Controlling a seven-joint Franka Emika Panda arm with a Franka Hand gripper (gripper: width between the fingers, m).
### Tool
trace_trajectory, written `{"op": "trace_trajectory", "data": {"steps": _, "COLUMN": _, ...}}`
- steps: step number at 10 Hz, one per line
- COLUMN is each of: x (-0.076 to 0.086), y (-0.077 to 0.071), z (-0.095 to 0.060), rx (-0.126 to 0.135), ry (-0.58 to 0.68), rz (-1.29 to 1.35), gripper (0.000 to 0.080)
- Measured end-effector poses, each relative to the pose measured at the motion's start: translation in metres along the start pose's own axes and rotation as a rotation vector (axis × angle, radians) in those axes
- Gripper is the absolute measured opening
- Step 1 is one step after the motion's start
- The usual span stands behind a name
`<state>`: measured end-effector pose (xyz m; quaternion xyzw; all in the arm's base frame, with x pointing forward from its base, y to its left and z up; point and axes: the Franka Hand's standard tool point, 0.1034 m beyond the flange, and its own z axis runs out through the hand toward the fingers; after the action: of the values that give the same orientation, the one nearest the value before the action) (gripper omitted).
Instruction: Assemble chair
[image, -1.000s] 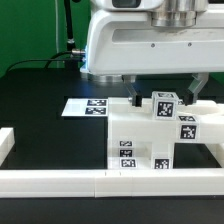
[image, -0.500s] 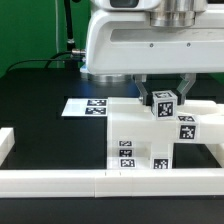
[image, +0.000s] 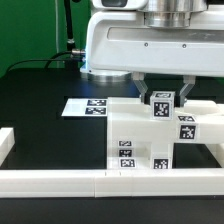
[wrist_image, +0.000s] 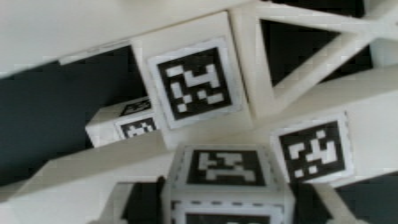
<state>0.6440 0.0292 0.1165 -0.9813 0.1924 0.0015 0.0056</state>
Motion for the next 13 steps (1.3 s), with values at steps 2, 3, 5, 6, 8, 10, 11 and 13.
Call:
{"op": "trace_trajectory", "data": {"steps": 2, "x": -0.0006, "y": -0.0003, "z": 0.0005, "rx": 0.016, "ry": 0.014, "rz": 0.212, "gripper": 0.0282}}
{"op": "trace_trajectory", "data": {"steps": 3, "x": -0.0011, "y": -0.0006, "z": 0.0005, "rx": 0.028, "ry": 0.015, "rz": 0.319, "gripper": 0.0284}}
{"op": "trace_trajectory", "data": {"steps": 5, "x": -0.0014, "y": -0.0020, "z": 0.0006, "rx": 0.049, "ry": 0.003, "rz": 0.533, "gripper": 0.0284}}
{"op": "trace_trajectory", "data": {"steps": 6, "x": -0.0014, "y": -0.0024, "z": 0.0007, "rx": 0.056, "ry": -0.004, "rz": 0.609, "gripper": 0.0284}}
{"op": "trace_trajectory", "data": {"steps": 8, "x": -0.0010, "y": -0.0028, "z": 0.0007, "rx": 0.067, "ry": -0.017, "rz": 0.769, "gripper": 0.0284}}
{"op": "trace_trajectory", "data": {"steps": 10, "x": -0.0013, "y": -0.0036, "z": 0.0007, "rx": 0.071, "ry": -0.022, "rz": 0.846, "gripper": 0.0284}}
{"op": "trace_trajectory", "data": {"steps": 11, "x": -0.0015, "y": -0.0035, "z": 0.0012, "rx": 0.070, "ry": -0.022, "rz": 0.832, "gripper": 0.0284}}
{"op": "trace_trajectory", "data": {"steps": 13, "x": -0.0010, "y": -0.0029, "z": 0.0008, "rx": 0.071, "ry": -0.018, "rz": 0.723, "gripper": 0.0594}}
